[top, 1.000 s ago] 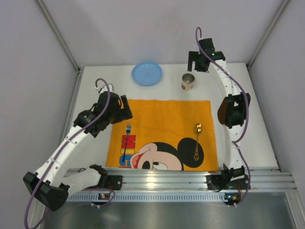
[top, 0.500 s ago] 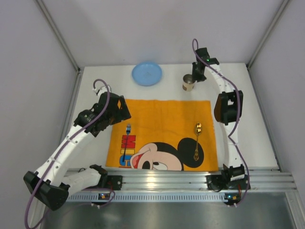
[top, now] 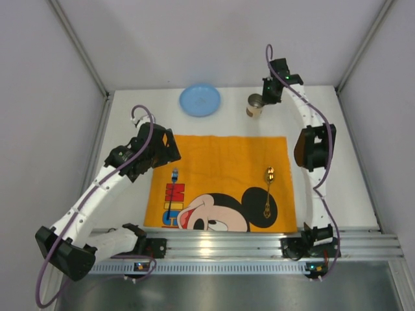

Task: Set the dinner table for one person

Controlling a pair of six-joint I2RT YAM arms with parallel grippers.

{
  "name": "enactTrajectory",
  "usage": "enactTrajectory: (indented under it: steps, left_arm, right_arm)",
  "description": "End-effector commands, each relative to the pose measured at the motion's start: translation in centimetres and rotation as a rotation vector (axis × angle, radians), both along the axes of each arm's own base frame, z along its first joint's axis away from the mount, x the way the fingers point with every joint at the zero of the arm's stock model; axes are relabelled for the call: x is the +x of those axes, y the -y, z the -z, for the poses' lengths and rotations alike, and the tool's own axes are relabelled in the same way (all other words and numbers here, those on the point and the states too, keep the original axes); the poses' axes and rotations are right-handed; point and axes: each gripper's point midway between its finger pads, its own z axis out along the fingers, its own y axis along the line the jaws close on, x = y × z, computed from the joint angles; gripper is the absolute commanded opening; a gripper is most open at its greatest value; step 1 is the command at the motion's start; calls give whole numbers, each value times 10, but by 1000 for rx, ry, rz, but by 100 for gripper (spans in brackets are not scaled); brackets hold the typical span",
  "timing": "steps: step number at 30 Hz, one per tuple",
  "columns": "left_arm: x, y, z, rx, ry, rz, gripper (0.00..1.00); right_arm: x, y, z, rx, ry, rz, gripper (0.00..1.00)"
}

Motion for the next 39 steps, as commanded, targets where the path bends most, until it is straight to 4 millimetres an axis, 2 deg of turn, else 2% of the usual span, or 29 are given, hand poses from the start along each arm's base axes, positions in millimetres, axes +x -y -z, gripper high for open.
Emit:
enactTrajectory:
  steps: [1,2,3,4,5,6,7,8,9,10,11,12,13,15,16,19,24,31,32,34,35,37,39]
  left_arm:
    - [10,11,-16,-35,58,40,93]
    - [10,12,-14,-35,56,49,93]
    - [11,14,-13,-41,54,60,93]
    - [12,16,-14,-48,61,66,93]
    - [12,16,-13,-45,60,73,93]
    - [12,17,-14,-48,63,81,93]
    - [13,19,-15,-52,67,86,93]
    - [12,19,-16,-51,72,94,93]
    - [12,20,-17,-52,74,98,93]
    - [11,20,-16,-52,71,106,93]
    - [11,20,-16,-54,78,111,93]
    - [10,21,-15,-56,76,115,93]
    - [9,23,-14,-61,71,127,93]
    - [8,25,-10,-71,66,141,93]
    - [7,27,-8,-75,60,147,93]
    - [6,31,-4,-87,46,167,93]
    - [4,29,-11,-83,57,171,93]
    - [-11,19,-9,-75,47,155,93]
    - [-12,18,-9,-74,43,151,93]
    - [-14,15,-8,-71,38,142,93]
    - [-15,15,-9,-74,39,141,93]
    - [-14,17,-12,-85,43,137,93]
    - [-11,19,-15,-92,47,138,93]
  right_arm:
    - [-4,-11,-181,140,377,-22,0]
    - [-10,-11,-185,149,378,-25,0]
    - [-20,-10,-200,161,395,-29,0]
    - [-28,-10,-178,151,339,-28,0]
    - [-36,-10,-171,142,320,-29,0]
    - [-49,-9,-176,139,322,-29,0]
    - [-64,-7,-140,118,235,-26,0]
    - [-74,-6,-129,109,206,-22,0]
    - [-88,-3,-133,110,210,-19,0]
    - [-106,0,-100,89,134,-18,0]
    - [-116,2,-91,82,112,-14,0]
    - [-127,5,-92,81,115,-8,0]
    - [-141,8,-70,71,61,-4,0]
    - [-153,8,-62,73,43,-11,0]
    - [-161,8,-48,66,19,-15,0]
    - [-170,6,-29,53,-10,-27,0]
    - [-173,9,1,39,-47,-12,0]
    - [-177,10,22,4,-80,3,0]
    - [-178,12,22,-17,-77,14,11]
    - [-182,12,25,-37,-84,14,49]
    - [-182,9,23,-51,-79,4,99]
    - [-180,7,8,-64,-57,-12,100]
    - [-173,2,-28,-71,22,-21,100]
